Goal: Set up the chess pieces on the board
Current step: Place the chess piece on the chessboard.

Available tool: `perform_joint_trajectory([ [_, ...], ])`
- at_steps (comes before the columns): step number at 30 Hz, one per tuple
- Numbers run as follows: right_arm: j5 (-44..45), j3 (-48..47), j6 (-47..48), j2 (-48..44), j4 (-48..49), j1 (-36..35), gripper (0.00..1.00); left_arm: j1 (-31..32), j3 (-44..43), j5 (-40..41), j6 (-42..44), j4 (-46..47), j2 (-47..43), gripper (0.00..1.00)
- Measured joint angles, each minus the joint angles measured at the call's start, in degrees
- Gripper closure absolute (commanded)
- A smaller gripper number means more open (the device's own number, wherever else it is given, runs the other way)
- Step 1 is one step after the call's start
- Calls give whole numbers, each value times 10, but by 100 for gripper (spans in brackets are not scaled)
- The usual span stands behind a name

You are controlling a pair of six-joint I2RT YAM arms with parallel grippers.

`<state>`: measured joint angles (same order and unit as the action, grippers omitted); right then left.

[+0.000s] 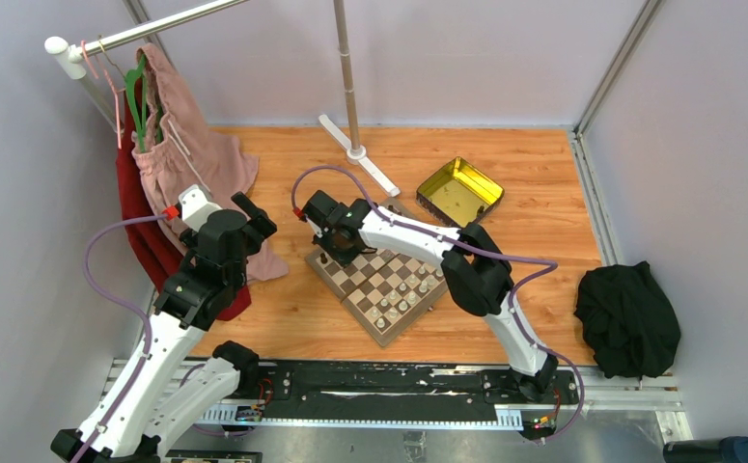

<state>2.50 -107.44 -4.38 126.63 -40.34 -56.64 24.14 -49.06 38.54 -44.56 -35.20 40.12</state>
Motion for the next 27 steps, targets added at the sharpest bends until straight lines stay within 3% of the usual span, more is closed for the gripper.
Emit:
perform_joint_trajectory([
  [5, -2, 0, 2, 0, 0, 1, 72, 0, 0, 0, 0, 0, 0, 0],
  [27, -10, -8, 10, 3, -2, 1, 66, 0, 3, -4, -3, 4, 5, 0],
])
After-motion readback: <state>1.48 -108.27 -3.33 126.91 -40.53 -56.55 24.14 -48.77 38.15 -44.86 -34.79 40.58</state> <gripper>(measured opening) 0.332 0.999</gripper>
